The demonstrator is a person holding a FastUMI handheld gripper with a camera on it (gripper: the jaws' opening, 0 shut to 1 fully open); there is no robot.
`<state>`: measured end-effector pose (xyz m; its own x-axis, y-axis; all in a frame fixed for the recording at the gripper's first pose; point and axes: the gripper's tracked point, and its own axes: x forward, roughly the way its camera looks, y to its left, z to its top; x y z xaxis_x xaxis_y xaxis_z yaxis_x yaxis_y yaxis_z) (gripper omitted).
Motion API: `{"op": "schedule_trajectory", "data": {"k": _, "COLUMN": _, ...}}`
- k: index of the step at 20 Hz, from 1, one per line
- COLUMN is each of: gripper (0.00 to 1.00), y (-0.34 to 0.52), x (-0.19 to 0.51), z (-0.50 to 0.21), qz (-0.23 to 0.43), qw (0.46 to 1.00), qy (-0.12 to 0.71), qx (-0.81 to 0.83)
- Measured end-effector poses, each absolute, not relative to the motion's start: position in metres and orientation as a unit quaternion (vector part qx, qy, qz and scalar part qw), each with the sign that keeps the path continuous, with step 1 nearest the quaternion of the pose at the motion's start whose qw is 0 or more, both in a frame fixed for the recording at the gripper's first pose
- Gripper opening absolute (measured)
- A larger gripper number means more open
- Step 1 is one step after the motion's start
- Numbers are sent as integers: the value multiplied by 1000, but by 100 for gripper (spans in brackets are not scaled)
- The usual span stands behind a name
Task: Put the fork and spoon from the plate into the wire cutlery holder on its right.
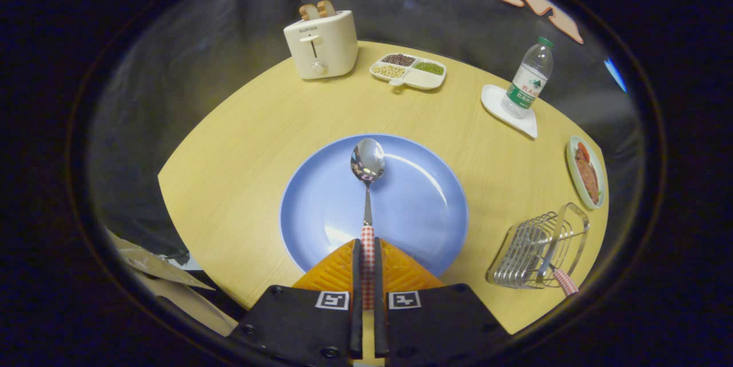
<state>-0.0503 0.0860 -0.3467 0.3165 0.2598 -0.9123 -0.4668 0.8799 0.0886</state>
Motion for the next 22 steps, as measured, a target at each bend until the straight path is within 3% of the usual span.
{"op": "schedule_trajectory", "data": {"k": 22, "gripper": 11, "y": -57, "x": -22, "z": -242, "qz": 206, "qw": 767, "qy": 590, "qx": -146}}
